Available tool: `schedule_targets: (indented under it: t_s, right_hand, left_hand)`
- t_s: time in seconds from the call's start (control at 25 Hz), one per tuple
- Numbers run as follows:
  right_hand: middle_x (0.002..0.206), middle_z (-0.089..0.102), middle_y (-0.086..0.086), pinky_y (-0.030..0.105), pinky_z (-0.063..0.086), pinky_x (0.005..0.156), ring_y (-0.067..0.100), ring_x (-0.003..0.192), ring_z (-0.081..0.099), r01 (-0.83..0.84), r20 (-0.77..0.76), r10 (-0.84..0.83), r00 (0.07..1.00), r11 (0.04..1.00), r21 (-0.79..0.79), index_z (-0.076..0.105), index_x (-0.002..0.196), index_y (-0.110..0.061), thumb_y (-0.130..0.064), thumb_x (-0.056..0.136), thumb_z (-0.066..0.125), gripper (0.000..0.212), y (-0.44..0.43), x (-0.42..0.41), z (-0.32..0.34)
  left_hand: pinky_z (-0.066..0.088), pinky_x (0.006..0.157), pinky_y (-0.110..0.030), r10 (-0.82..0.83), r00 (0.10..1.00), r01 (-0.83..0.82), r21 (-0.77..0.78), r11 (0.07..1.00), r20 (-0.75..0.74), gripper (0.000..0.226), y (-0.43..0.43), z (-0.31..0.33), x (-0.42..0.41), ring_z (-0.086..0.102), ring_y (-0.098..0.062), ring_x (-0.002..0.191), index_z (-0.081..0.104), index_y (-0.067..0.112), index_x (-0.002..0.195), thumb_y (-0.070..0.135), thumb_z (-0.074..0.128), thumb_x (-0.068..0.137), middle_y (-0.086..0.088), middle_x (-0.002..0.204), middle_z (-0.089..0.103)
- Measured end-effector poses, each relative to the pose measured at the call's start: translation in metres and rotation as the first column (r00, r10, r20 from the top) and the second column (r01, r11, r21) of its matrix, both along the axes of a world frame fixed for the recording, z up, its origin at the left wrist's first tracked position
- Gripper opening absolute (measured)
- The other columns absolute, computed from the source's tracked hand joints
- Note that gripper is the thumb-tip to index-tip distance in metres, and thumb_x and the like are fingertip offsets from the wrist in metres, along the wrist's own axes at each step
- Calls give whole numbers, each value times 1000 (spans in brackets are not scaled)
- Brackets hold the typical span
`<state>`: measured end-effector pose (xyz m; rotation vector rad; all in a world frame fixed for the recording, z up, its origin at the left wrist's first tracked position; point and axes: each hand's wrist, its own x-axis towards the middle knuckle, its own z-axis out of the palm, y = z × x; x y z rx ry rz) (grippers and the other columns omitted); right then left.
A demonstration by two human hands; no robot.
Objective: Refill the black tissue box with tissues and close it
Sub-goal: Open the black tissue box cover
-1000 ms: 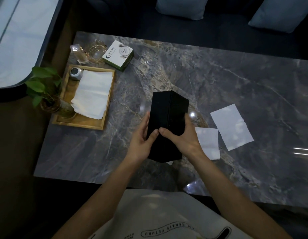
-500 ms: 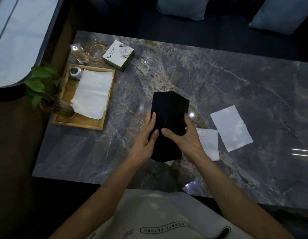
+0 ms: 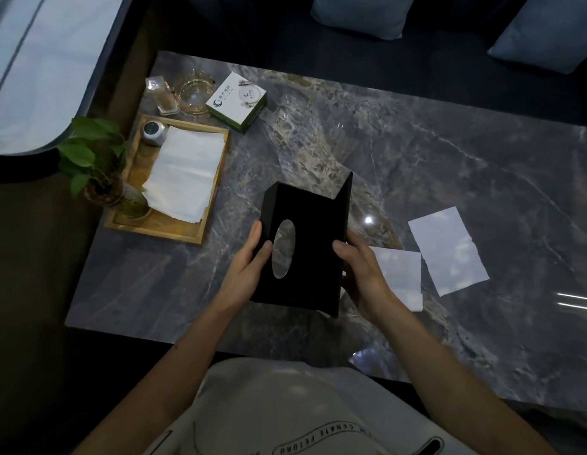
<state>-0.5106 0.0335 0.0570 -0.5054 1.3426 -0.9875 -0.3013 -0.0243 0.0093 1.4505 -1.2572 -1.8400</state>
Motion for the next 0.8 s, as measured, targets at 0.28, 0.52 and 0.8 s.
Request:
schedule_targets:
  t_s: [0.28,0.52,0.8]
  right_hand:
    - [129,65,5,42,47,103,25,123,59,-69,92,63,994,996,58,56,132,-24,-52,82,57,57,-6,29,-7]
    - [120,66,5,39,41,102,26,117,58,-191,188,172,967,978,89,63,125,-25,-41,90,53,40,-19,56,-18]
    - [95,73,2,26,56,74,16,92,69,-99,206,53,977,971,220,74,96,-22,-27,87,54,23,-8,56,-36]
  left_hand:
    - [29,117,-41,57,992,-58,3,998,116,51,10,-25,41,36,-12,141,32,24,150,35,43,101,4,153,39]
    - [35,108,-14,165,972,-147,-113,983,169,43,21,-33,79,45,7,128,41,19,145,15,42,102,16,139,49]
    - [38,111,-32,171,968,-152,-112,982,185,42,40,-46,103,46,-15,134,42,9,144,9,41,102,-3,144,51]
